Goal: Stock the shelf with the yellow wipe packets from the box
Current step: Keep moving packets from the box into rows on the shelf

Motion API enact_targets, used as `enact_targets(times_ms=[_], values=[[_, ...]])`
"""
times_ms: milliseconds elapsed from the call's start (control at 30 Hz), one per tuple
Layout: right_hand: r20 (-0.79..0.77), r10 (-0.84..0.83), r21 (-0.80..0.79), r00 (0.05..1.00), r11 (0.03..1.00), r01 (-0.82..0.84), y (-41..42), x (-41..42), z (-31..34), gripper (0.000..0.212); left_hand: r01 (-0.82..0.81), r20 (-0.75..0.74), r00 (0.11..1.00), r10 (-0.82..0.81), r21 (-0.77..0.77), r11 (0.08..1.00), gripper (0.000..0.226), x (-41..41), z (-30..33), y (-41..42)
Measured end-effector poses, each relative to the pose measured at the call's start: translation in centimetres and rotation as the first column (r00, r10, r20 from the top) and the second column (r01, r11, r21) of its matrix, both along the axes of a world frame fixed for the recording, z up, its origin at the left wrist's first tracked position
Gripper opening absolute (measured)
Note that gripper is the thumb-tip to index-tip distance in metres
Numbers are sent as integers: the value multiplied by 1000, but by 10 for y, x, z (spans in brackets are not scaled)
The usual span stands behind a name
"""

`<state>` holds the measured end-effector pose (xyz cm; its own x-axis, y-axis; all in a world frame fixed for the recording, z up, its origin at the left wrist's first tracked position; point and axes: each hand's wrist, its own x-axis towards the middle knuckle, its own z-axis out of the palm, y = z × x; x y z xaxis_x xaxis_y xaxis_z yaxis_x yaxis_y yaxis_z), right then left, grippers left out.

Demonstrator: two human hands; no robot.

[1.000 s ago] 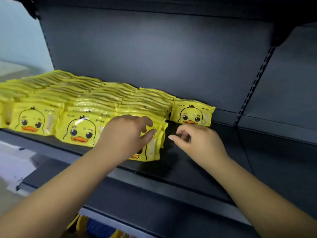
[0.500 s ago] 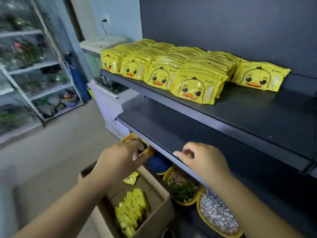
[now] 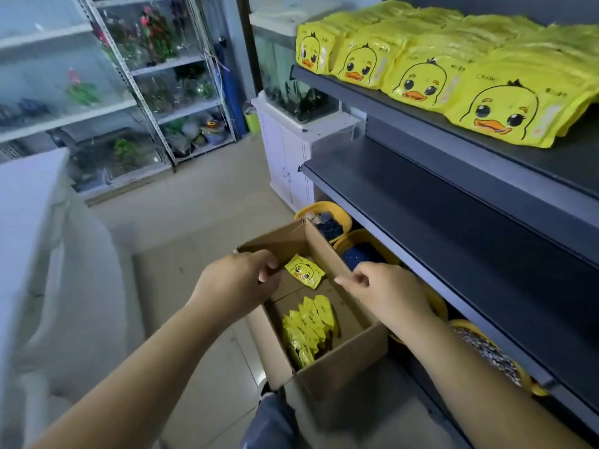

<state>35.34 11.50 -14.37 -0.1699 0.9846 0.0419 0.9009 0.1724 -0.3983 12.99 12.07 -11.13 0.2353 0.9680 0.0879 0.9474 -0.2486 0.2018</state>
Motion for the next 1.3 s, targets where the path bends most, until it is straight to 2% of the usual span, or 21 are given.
enact_targets(times_ms=[167,333,400,533,667,867,1067,1167,1300], values=[[55,-53,-122,997,991,59,34,-27,-36,39,11,16,1000,-9,-111,994,20,-30,-42,41],[118,-184,-275,976,938,210,87,-50,-77,36,128,37,992,-123,-239,963,23,-56,-90,124],[94,-279,-366,956,883,294,106,-57,-93,34,167,29,986,-166,-309,936,22,-62,-101,160],[117,-479,-549,870,698,459,149,-75,-133,38,230,37,971,-237,-422,877,22,-77,-127,234],[144,-589,-606,795,583,541,173,-84,-166,43,199,75,980,-187,-510,837,21,-84,-153,284],[99,-678,-725,728,453,519,196,-79,-244,48,203,69,977,-202,-584,786,19,-75,-227,319],[-11,-698,-813,716,423,400,200,-69,-347,44,267,99,955,-279,-701,662,17,-53,-318,320],[-36,-695,-834,718,416,362,195,-71,-400,50,269,102,949,-297,-752,602,18,-47,-362,323],[-11,-701,-887,713,337,318,191,-75,-459,57,190,31,962,-271,-789,584,20,-36,-417,329]])
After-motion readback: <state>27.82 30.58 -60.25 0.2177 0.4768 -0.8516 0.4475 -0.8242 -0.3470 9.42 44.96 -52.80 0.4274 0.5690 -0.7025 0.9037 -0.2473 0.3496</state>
